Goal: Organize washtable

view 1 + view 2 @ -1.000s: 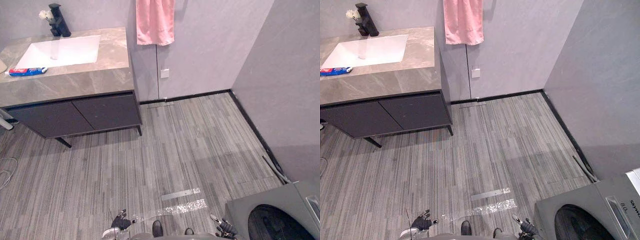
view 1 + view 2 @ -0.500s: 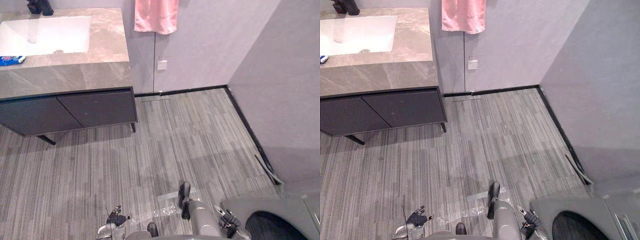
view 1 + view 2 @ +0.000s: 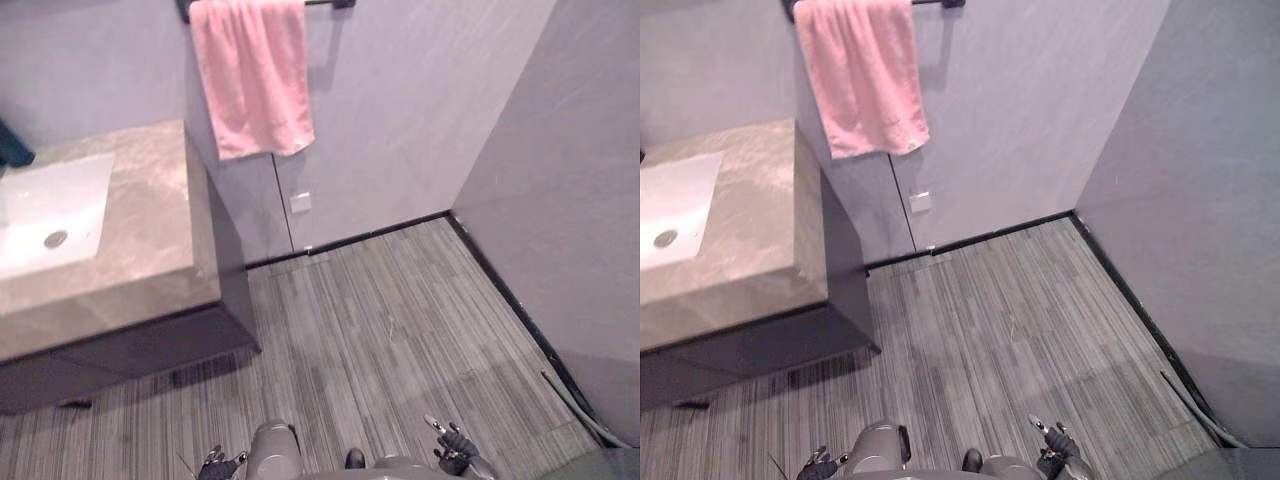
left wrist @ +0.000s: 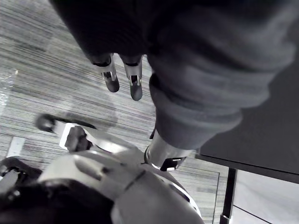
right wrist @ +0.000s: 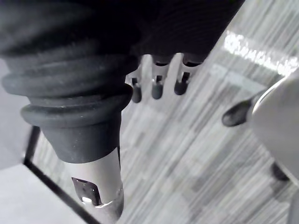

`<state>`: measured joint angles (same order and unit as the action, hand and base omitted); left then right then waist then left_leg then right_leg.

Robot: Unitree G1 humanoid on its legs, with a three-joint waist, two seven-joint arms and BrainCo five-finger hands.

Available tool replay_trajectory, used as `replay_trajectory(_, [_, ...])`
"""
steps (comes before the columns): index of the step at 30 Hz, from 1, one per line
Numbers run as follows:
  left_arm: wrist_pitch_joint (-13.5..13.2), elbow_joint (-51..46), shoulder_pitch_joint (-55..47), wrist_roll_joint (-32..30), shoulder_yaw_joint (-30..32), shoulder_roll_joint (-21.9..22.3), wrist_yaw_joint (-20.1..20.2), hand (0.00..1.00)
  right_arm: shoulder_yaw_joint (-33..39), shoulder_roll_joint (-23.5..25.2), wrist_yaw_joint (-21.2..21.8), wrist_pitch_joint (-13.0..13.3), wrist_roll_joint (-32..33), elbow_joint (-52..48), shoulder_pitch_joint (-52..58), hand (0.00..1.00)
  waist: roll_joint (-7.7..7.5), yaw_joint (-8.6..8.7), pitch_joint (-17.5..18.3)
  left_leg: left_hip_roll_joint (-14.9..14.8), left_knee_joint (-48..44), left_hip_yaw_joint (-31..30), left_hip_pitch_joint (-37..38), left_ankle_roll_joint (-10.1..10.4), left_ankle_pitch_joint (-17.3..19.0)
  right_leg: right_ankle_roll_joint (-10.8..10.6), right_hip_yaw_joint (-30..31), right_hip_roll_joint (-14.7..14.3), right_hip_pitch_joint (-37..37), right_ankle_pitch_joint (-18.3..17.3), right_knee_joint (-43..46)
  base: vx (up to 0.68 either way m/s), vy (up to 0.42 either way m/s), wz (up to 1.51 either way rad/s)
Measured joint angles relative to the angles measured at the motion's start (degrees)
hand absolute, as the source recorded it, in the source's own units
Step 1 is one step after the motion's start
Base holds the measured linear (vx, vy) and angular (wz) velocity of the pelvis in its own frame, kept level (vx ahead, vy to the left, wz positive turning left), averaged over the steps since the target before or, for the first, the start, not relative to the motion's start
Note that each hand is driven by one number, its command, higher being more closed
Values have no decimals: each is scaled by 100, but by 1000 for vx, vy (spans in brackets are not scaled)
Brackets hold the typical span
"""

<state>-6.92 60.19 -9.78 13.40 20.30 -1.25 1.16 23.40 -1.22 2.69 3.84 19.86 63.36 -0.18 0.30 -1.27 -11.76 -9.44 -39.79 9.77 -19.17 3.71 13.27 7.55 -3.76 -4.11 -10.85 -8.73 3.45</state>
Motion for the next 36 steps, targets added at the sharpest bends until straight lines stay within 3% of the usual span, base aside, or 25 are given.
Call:
replay_trajectory(2, [-1, 25, -46, 5, -64, 24, -3, 0, 26, -103, 7, 24, -12, -14, 54, 0, 171, -133, 103, 363, 2334, -252, -84, 234, -383, -184, 247, 63, -211, -351, -105, 360, 210, -53])
replay_trajectory(3, [-2, 59, -43, 9, -56, 52, -4, 0, 24, -131, 6, 22, -17, 18, 81, 0, 208, -178, 135, 370, 2414, -339, -154, 151, -639, -218, 312, 71, -273, -459, -106, 451, 280, -84])
replay_trajectory(4, [7, 145, -124, 38, 20, 41, 0, 0, 22, -102, 15, -1, -37, 56, 132, 0, 68, -289, 258, 539, 2328, -451, -107, -77, -1107, -348, 560, 235, -324, -646, -25, 417, 245, -68])
replay_trajectory(5, [-1, 146, -187, 70, 74, 25, 0, 0, 23, -70, 30, -2, -45, 69, 183, 0, 4, -290, 368, 672, 2329, -472, -82, -185, -1202, -386, 641, 357, -317, -745, 63, 704, 325, -82])
replay_trajectory(6, [1, 210, -262, 87, 227, -15, -2, 0, 84, -41, 78, -5, -170, 173, 227, 0, -158, -279, 443, 768, 2290, -281, 82, -465, -1279, -441, 864, 549, -222, -796, 567, 611, 255, -72])
replay_trajectory(8, [3, 325, -264, 166, 309, -62, -5, 0, 152, -7, 108, -4, -243, 287, 231, 0, -247, -284, 475, 795, 2287, -12, 424, -588, -1114, -563, 1097, 639, 99, -737, 1570, 586, 266, -73])
replay_trajectory(9, [7, 338, -251, 177, 289, -90, -3, 0, 165, 29, 110, -6, -250, 334, 245, 0, -273, -266, 457, 832, 2413, 138, 848, -644, -849, -1303, 1174, 643, 622, -429, 3026, 515, 264, -52])
replay_trajectory(10, [9, 341, -234, 180, 277, -106, -4, 0, 165, 56, 115, -6, -254, 334, 259, 0, -273, -247, 453, 856, 2468, 160, 1022, -650, -755, -1607, 1170, 701, 840, -272, 3595, 564, 281, -47])
replay_trajectory(11, [13, 352, -162, 181, 229, -124, -4, 0, 162, 104, 126, -9, -268, 335, 319, 0, -275, -214, 442, 912, 2610, 197, 1413, -675, -630, -1670, 954, 845, 1188, -230, 4467, 344, 157, -21])
replay_trajectory(12, [208, 492, -121, 218, 246, -166, -45, 0, 162, 84, 129, -12, -292, 330, 355, 0, -270, -214, 435, 950, 2747, 208, 1649, -684, -600, -1589, 758, 956, 1333, -279, 4762, 412, 166, -17])
replay_trajectory(14, [271, 748, -353, 211, 187, -234, -51, 0, 155, 65, 136, 10, -310, 286, 366, 0, -216, -82, 405, 946, 3238, 278, 2391, -691, -580, -1294, 60, 1258, 1774, -516, 4800, 382, 100, -4])
replay_trajectory(15, [274, 749, -385, 214, 178, -225, -58, 0, 157, 67, 135, 10, -316, 276, 371, 0, -219, -91, 407, 924, 3336, 262, 2504, -691, -580, -1280, -57, 1268, 1883, -588, 4628, 424, 10, 38])
replay_trajectory(16, [281, 749, -395, 240, 186, -233, -210, 0, 172, 58, 136, 10, -353, 269, 369, 0, -182, -93, 390, 800, 3471, 128, 2680, -676, -573, -1287, -254, 1206, 2141, -684, 3766, 334, -32, 50])
replay_trajectory(18, [295, 750, -401, 243, 187, -260, -261, 0, 194, 38, 134, 12, -374, 254, 362, 0, -135, -92, 372, 701, 3550, 93, 2764, -629, -548, -1305, -226, 1141, 2230, -637, 2918, 295, -88, 51])
replay_trajectory(20, [327, 749, -412, 257, 271, -384, -384, 0, 307, 47, 131, 7, -372, 191, 367, 0, -118, -96, 355, 564, 3578, -102, 2879, -354, -373, -1270, 153, 1117, 2432, -18, 1432, 336, -204, 47])
replay_trajectory(22, [339, 749, -433, 297, 532, -428, -548, 0, 287, 77, 132, 3, -371, 65, 441, 0, -120, -97, 353, 472, 3452, -297, 2970, -163, -120, -1328, 559, 1137, 2520, 432, 922, 319, -301, 48])
replay_trajectory(24, [337, 715, -493, 299, 693, -445, -582, 0, 253, 46, 133, 9, -369, 5, 521, 0, -123, -88, 365, 390, 3206, -596, 3019, 10, 261, -1512, 674, 1214, 2514, 814, 1109, 333, -404, 68])
replay_trajectory(25, [302, 576, -471, 261, 680, -366, -433, 0, 256, 22, 139, 8, -371, -12, 531, 0, -106, -55, 388, 292, 3177, -775, 3108, 110, 356, -1476, 550, 1152, 2536, 855, 1517, 355, -409, 83])
replay_trajectory(27, [83, 218, -308, 168, 675, 221, -136, 0, 253, -212, 128, -1, -440, -21, 569, 0, 291, -32, 595, -102, 3399, -1005, 3204, 133, 313, -1239, 161, 893, 2721, 120, 2245, 391, -374, 68])
replay_trajectory(29, [38, 210, -16, 192, 723, 460, -52, 0, 258, -225, 127, -2, -460, -76, 550, 0, 365, 37, 603, -252, 3202, -1174, 3127, 173, 72, -1083, -45, 817, 2660, -118, 2408, 322, -317, 36])
replay_trajectory(31, [0, 163, 158, 192, 718, 454, -4, 0, 255, -208, 119, -6, -459, -68, 590, 0, 303, 60, 618, -297, 2660, -1294, 2933, 129, -130, -970, -217, 809, 2455, -297, 2422, 287, -316, 42])
replay_trajectory(34, [-13, 74, 292, 405, 676, 464, -11, 0, 257, -177, 109, -5, -359, -40, 722, 0, 214, 53, 616, -405, 1624, -1376, 2544, 451, -491, -749, -535, 811, 1934, -420, 2236, 269, -226, 47])
replay_trajectory(36, [-34, 67, 300, 682, 627, 453, -43, 0, 267, -169, 94, 6, -343, 53, 726, 0, 158, 55, 608, -502, 1412, -1018, 2450, 513, -474, -689, -664, 853, 1590, -421, 1972, 200, -123, 33])
